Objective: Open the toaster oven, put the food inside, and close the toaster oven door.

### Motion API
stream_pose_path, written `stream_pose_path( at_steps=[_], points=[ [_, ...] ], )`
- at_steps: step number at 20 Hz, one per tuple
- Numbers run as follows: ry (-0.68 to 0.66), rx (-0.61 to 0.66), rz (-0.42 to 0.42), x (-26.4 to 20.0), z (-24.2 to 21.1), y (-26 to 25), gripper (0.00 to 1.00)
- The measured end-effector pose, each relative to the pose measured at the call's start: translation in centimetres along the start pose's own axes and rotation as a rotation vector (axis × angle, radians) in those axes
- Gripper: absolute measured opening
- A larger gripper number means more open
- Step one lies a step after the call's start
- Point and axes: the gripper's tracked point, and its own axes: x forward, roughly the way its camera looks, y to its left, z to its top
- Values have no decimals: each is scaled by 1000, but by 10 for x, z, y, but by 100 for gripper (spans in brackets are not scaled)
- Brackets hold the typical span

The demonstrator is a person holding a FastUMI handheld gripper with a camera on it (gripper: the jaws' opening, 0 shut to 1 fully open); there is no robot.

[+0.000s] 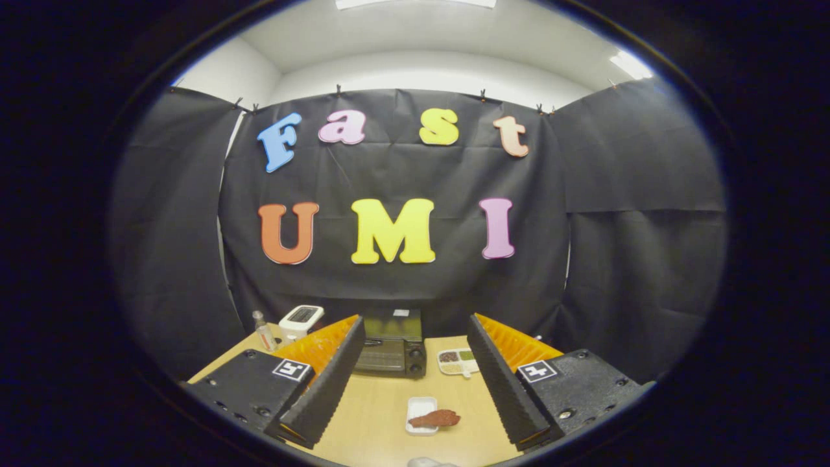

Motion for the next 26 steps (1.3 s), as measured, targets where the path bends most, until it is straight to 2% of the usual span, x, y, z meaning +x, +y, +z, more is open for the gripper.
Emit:
stream_pose_path(
  at_steps=[8,15,20,26],
  points=[
    [143,-6,41,145,-83,80,100],
    [259,-16,52,259,-144,117,100],
    [318,-6,39,305,-171,125,100],
    [365,20,29,314,-191,124,100]
  ],
)
